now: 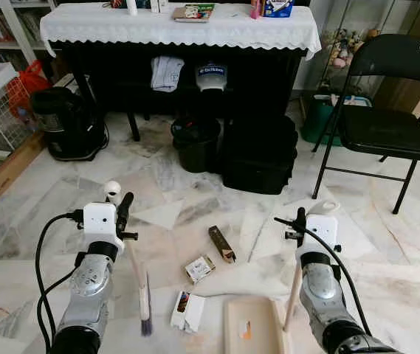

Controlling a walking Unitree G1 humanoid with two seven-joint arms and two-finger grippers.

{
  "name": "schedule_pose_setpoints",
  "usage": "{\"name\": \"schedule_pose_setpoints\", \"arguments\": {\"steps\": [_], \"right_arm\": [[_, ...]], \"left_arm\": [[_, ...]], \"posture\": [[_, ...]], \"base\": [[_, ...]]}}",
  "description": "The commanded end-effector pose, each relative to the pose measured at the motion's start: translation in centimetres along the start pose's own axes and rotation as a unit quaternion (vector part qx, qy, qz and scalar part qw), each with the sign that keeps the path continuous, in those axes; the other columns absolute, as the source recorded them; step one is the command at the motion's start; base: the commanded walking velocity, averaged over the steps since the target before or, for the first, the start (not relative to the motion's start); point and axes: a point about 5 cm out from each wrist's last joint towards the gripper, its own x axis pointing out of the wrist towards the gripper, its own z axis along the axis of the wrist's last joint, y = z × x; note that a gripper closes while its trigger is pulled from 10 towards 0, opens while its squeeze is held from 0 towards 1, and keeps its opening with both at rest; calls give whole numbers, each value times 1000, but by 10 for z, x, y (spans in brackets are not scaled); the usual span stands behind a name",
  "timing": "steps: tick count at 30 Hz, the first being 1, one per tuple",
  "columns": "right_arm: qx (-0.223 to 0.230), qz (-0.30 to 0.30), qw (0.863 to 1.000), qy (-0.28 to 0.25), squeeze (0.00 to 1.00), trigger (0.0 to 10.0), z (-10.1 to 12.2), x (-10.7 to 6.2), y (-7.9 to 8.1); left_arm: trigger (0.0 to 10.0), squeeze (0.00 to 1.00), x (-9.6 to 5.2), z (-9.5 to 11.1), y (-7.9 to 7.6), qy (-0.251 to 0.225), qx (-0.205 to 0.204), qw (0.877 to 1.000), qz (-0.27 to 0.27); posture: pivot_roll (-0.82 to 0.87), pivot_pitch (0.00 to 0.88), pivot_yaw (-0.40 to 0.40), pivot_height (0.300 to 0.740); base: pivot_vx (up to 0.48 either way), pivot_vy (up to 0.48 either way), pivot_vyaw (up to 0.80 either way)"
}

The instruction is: Sweep floor

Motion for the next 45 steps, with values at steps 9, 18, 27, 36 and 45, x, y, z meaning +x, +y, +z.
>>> {"name": "schedule_pose_setpoints", "arguments": {"steps": [9, 18, 27, 36, 45], "right_arm": [[1, -5, 1000, -1, 0, 10000, 1, 2, -4], [13, -7, 1000, -6, 0, 10000, 8, 7, -1], [18, -10, 1000, -5, 0, 10000, 8, 8, -4], [65, -36, 997, 17, 0, 10000, 3, 7, -11], [55, -27, 998, 24, 0, 10000, -1, 5, -11]], "left_arm": [[10000, 0, 3, 11, 2, -32, -2, 999, 10], [10000, 0, 4, 13, 4, -36, 0, 999, 11], [10000, 0, 5, 14, 4, -37, 1, 999, 8], [10000, 0, 6, 14, 4, -39, 1, 999, 8], [10000, 0, 5, 14, 4, -37, 0, 999, 9]], "posture": [[139, 47, 15, 740], [144, 42, 19, 740], [144, 36, 23, 740], [144, 31, 21, 740], [143, 36, 19, 740]], "base": [[0, 0, 0], [0, 0, 0], [0, 0, 0], [0, 0, 0], [0, 0, 0]]}}
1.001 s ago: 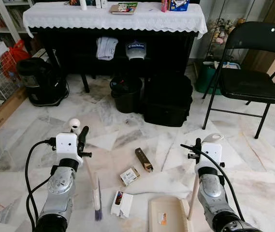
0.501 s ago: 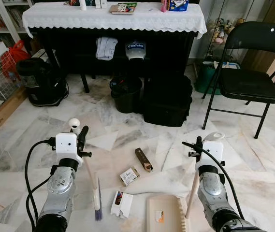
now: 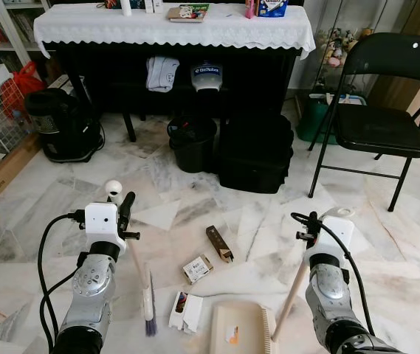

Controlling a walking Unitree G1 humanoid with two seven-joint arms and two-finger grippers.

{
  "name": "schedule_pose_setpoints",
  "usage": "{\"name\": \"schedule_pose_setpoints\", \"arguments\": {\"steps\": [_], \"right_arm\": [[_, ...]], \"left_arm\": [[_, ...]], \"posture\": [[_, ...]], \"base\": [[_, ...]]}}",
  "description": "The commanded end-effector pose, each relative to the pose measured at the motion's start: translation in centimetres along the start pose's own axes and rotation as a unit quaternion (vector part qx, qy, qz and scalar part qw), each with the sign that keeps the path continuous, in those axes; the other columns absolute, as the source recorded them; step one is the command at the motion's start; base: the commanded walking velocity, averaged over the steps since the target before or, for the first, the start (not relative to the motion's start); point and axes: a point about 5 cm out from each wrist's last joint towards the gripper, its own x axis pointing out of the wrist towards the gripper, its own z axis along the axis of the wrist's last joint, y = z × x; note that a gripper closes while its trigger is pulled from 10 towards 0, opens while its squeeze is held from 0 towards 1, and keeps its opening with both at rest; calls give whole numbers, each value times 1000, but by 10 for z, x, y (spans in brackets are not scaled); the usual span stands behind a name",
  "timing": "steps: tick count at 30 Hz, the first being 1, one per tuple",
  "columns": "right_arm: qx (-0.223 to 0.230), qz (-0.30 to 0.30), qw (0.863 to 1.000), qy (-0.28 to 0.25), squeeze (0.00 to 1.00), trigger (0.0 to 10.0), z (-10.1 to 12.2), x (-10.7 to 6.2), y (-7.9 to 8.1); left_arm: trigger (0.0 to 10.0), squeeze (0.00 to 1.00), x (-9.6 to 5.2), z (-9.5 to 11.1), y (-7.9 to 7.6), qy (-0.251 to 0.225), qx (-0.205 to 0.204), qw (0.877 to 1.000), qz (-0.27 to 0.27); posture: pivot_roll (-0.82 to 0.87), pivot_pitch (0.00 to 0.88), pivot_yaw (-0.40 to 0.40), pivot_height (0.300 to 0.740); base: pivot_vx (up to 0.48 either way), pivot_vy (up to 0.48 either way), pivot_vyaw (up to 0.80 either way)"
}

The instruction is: Sweep floor

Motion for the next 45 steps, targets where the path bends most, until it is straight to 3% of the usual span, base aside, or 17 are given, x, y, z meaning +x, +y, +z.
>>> {"name": "schedule_pose_setpoints", "arguments": {"steps": [1, 16, 45], "right_arm": [[1, 5, 1000, -2, 0, 10000, 2, 1, 2], [-12, 10, 1000, 3, 0, 10000, -1, 0, 1], [-16, 9, 998, 64, 0, 10000, -25, -14, -1]], "left_arm": [[10000, 0, 5, 13, 5, -34, 4, 999, 7], [10000, 0, 5, 12, 4, -34, 3, 999, 8], [10000, 0, 4, 12, 4, -29, 4, 1000, -7]], "posture": [[143, 37, 19, 740], [142, 42, 16, 740], [153, 50, 27, 740]], "base": [[0, 0, 0], [0, 0, 0], [0, 0, 0]]}}
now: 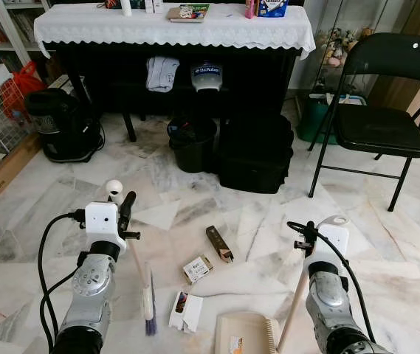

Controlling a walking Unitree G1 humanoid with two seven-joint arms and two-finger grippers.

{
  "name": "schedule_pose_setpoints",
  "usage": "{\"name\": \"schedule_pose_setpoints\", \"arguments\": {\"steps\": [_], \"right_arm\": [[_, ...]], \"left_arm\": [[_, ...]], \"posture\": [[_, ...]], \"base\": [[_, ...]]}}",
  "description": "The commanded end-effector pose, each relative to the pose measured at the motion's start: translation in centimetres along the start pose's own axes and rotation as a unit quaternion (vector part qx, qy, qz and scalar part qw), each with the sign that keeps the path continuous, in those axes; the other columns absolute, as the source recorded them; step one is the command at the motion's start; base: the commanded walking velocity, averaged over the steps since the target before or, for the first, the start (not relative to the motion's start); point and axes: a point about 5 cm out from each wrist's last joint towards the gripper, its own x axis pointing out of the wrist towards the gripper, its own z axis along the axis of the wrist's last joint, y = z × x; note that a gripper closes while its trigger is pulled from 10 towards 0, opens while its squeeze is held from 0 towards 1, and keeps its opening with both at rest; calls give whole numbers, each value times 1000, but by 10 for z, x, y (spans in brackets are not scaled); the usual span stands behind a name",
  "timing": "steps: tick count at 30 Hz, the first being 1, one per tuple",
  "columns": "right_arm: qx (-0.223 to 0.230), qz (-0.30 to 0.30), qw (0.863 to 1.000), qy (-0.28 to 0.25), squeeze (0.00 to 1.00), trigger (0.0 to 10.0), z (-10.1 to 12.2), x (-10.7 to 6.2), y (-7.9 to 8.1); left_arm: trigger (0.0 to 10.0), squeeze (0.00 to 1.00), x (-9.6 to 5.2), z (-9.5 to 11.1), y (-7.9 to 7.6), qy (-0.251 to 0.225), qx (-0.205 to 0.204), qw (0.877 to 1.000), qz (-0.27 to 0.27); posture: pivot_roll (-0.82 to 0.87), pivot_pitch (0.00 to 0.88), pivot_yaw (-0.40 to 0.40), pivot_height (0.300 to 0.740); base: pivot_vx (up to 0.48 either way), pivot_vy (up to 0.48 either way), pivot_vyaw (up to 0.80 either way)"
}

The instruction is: Sweep floor

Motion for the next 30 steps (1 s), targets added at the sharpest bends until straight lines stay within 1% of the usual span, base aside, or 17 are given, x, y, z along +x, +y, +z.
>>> {"name": "schedule_pose_setpoints", "arguments": {"steps": [1, 8, 16, 20, 22, 26, 30], "right_arm": [[2, 3, 999, 34, 0, 10000, -12, -6, 1], [7, 5, 998, 64, 0, 10000, -20, -9, 2], [18, 15, 995, 101, 0, 10000, -26, -9, 7], [40, 9, 993, 113, 0, 10000, -26, -8, 8], [66, 22, 989, 133, 0, 10000, -27, -7, 13], [73, 23, 987, 142, 0, 10000, -28, -7, 16], [100, 2, 984, 146, 0, 10000, -26, -5, 15]], "left_arm": [[10000, 0, 3, 11, 4, -26, 4, 1000, -1], [10000, 0, 3, 11, 3, -23, 3, 1000, -6], [10000, 0, 4, 10, 2, -19, 2, 1000, -11], [10000, 0, 4, 10, 2, -18, 1, 1000, -12], [10000, 0, 4, 10, 2, -19, 1, 1000, -13], [10000, 0, 4, 10, 1, -19, -1, 1000, -15], [10000, 0, 5, 11, 0, -20, -3, 1000, -16]], "posture": [[153, 50, 27, 740], [152, 51, 26, 740], [152, 47, 23, 740], [152, 46, 22, 740], [150, 45, 21, 740], [151, 44, 19, 740], [150, 45, 19, 740]], "base": [[0, 0, 0], [0, 0, 0], [0, 0, 0], [0, 0, 0], [0, 0, 0], [0, 0, 0], [0, 0, 0]]}}
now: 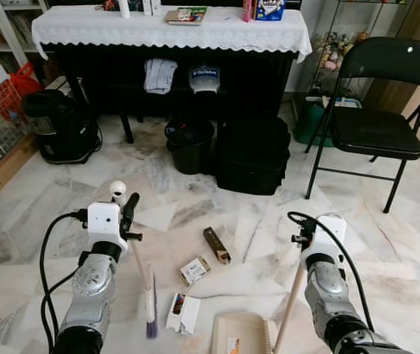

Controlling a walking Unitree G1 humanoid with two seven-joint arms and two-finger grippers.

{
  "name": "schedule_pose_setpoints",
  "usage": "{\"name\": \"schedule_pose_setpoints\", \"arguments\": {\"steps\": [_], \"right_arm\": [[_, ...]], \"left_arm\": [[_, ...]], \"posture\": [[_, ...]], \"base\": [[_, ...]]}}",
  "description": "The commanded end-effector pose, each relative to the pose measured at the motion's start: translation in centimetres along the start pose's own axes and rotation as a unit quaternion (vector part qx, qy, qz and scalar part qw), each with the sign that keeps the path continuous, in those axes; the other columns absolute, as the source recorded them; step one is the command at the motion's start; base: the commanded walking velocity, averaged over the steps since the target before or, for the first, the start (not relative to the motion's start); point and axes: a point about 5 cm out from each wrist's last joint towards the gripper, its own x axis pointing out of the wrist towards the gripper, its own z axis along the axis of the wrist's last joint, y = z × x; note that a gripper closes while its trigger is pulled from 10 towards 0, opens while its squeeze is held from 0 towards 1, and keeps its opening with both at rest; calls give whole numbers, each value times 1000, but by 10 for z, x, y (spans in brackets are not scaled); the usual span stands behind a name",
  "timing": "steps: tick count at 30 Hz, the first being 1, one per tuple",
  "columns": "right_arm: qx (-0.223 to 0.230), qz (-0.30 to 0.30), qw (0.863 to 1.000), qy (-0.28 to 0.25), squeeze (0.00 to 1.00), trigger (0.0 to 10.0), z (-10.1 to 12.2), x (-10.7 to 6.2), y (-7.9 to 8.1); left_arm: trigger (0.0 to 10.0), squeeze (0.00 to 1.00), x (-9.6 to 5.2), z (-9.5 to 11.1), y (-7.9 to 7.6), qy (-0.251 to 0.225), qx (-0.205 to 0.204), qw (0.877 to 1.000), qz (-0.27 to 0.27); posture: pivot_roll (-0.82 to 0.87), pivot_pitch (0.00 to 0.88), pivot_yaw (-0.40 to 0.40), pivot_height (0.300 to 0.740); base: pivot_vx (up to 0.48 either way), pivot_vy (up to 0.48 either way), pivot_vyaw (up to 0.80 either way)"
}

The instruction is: Sweep floor

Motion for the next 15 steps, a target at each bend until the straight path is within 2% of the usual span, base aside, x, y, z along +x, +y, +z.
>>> {"name": "schedule_pose_setpoints", "arguments": {"steps": [1, 6, 15], "right_arm": [[45, -11, 996, 82, 0, 10000, -30, -11, 6], [54, -13, 994, 95, 0, 10000, -31, -11, 8], [114, -27, 984, 132, 0, 10000, -34, -10, 10]], "left_arm": [[10000, 0, 4, 12, 2, -28, -1, 1000, 1], [10000, 0, 4, 12, 2, -28, -2, 1000, 0], [10000, 0, 5, 12, 2, -27, -3, 1000, -2]], "posture": [[148, 45, 18, 740], [149, 45, 16, 740], [149, 44, 14, 740]], "base": [[0, 0, 0], [0, 0, 0], [0, 0, 0]]}}
